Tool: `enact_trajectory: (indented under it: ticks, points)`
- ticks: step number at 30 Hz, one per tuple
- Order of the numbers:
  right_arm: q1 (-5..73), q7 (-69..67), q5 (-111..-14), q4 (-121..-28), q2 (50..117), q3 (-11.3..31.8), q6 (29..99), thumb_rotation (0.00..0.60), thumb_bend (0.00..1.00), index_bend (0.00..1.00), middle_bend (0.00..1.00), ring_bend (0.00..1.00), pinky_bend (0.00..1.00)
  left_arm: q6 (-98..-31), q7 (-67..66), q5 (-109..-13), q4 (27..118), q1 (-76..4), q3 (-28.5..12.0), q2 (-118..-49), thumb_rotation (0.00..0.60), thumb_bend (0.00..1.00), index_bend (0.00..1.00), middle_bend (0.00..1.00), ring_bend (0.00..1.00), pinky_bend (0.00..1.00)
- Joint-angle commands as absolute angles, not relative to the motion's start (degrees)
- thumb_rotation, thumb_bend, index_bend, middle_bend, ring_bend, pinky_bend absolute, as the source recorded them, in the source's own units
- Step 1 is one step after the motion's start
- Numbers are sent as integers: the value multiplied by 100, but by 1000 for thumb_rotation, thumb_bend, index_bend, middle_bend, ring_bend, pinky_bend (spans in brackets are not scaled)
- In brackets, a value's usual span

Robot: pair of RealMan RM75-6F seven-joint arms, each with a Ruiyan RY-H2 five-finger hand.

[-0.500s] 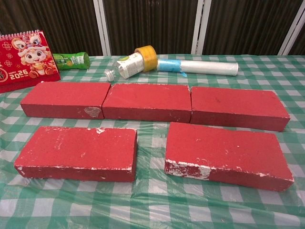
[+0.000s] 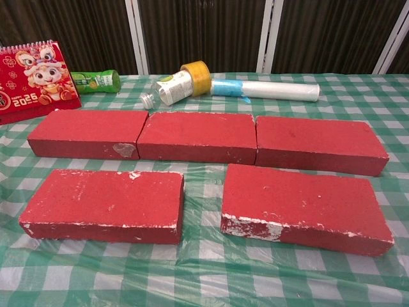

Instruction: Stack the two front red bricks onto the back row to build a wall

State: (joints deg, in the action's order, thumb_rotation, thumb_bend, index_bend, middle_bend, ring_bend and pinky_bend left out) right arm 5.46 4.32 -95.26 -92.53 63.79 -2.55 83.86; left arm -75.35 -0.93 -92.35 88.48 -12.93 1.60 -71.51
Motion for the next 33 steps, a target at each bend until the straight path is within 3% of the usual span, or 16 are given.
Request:
enact_trajectory:
  ticks: [1, 13, 22, 33]
  points:
    - [529, 248, -9697, -9244, 6307, -344, 8451, 600, 85, 0, 0, 0, 0, -6903, 494, -9678, 9191, -1784, 420, -7131, 600, 272, 0, 0, 0, 50]
    - [532, -302, -10121, -9172, 6109, -528, 8609, 600, 86, 0, 0, 0, 0, -5569, -419, -8940, 9642, -2562, 75, -7762, 600, 250, 0, 0, 0, 2]
    - [490, -445, -10047, -9162, 6039, -491, 8696, 600, 86, 0, 0, 0, 0, -5101, -865, -8406, 9380, -2951, -147, -8185, 600, 241, 0, 0, 0, 3]
    - [528, -425, -9997, -9198, 6025, -495, 8546, 600, 85, 0, 0, 0, 0, -4816, -819, -7961, 9251, -3183, -178, -8052, 600, 242, 0, 0, 0, 6]
